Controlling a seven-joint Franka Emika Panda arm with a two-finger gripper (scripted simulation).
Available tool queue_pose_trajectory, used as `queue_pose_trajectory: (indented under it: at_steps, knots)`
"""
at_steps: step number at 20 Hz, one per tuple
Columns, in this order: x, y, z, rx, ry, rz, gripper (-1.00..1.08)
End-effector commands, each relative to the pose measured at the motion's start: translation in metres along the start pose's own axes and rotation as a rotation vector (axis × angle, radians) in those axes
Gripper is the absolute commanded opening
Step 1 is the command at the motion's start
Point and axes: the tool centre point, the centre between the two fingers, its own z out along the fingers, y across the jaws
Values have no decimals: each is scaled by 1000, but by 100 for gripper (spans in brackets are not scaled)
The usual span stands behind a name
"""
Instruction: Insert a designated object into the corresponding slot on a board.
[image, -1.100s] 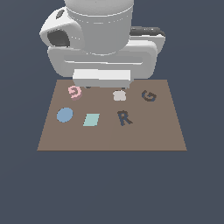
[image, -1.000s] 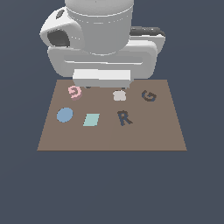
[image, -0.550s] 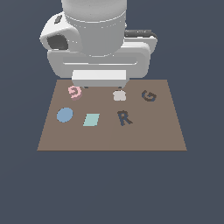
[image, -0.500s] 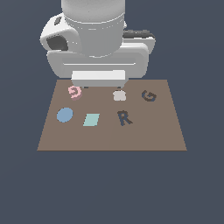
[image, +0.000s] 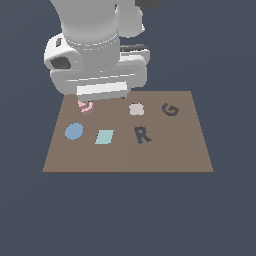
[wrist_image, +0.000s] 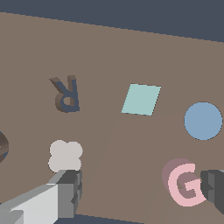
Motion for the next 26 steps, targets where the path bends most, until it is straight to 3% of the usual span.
queue_pose_trajectory:
  at_steps: [1,14,26]
  knots:
    - [-11,11,12,1,-3,-45,100]
    - [-50,65,64,3,-14,-242,100]
    - [-57,81,78,3,-17,-291,100]
